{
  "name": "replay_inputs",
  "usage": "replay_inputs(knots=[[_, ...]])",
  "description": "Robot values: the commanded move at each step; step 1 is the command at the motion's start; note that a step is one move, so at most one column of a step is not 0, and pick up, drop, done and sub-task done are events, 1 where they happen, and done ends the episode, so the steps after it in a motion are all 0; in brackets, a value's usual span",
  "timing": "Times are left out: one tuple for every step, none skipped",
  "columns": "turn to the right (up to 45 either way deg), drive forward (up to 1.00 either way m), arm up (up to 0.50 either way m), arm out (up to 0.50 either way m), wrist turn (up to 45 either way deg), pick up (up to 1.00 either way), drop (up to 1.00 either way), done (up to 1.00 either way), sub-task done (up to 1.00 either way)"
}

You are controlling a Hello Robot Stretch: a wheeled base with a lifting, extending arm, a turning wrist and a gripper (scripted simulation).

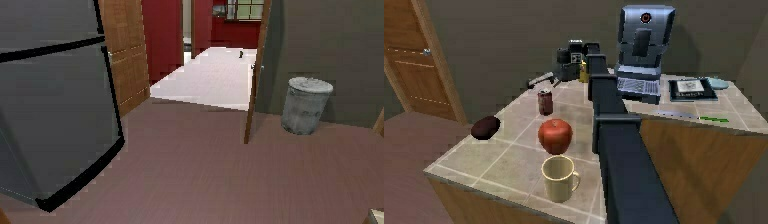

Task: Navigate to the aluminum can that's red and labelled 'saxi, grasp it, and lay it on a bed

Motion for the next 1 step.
replay_inputs(knots=[[0.0, 0.0, -0.14, 0.0, 0.0, 0.0, 0.0, 0.0, 0.0]])
